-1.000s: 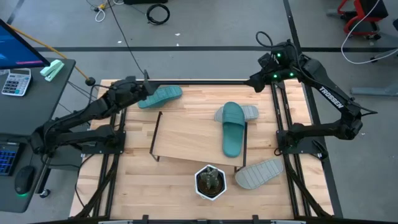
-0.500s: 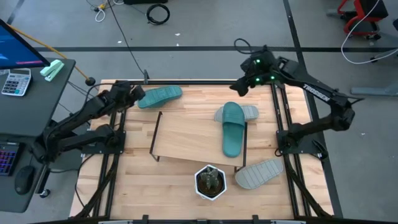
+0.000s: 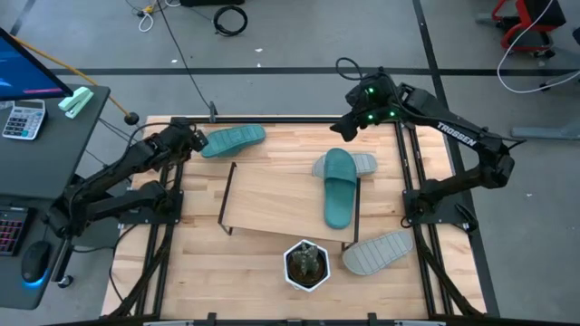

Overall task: Pick and place slides into the shelf
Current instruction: Put the green slide on the shelf

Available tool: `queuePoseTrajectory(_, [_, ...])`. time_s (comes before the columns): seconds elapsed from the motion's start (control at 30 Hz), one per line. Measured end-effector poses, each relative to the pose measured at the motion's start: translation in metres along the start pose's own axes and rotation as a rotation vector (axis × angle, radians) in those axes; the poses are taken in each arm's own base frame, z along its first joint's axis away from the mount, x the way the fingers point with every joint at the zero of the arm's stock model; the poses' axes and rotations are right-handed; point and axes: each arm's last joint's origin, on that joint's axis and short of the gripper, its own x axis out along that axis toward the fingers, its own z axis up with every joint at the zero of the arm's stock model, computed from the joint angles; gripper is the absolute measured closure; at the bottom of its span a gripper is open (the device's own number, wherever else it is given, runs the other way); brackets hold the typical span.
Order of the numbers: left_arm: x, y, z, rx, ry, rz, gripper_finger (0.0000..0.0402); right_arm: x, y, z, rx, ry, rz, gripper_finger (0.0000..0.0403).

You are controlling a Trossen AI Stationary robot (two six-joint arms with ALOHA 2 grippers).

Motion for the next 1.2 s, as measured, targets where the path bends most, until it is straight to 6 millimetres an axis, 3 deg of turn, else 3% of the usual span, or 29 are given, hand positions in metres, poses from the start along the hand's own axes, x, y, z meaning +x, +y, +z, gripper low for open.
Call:
queuePoseTrajectory(0.17, [0.013, -0.001, -0.007, -0.072, -0.019, -0.086, 0.015, 0.0, 0.001, 0.0, 0.002, 0.0, 0.005, 0.0108])
queuePoseTrajectory(0.43, [0.033, 0.022, -0.021, -0.175, 0.003, -0.003, 0.0152, 0.0, 0.004, -0.001, 0.013, 0.007, 0.018, 0.0108])
queuePoseTrajectory(0.6, [0.042, 0.021, -0.024, -0.22, -0.026, -0.092, 0.0153, 0.0, 0.005, -0.002, 0.013, 0.009, 0.021, 0.0108])
queuePoseTrajectory(0.83, [0.058, 0.043, -0.038, -0.316, -0.013, -0.034, 0.0153, 0.0, 0.005, -0.002, 0.022, 0.009, 0.022, 0.0108])
queuePoseTrajectory(1.07, [0.071, 0.044, -0.042, -0.406, -0.075, -0.257, 0.0154, 0.0, 0.005, -0.002, 0.03, 0.009, 0.022, 0.0108])
queuePoseTrajectory(1.2, [0.072, 0.044, -0.042, -0.409, -0.09, -0.26, 0.0151, 0.0, 0.005, -0.002, 0.035, 0.009, 0.022, 0.0108])
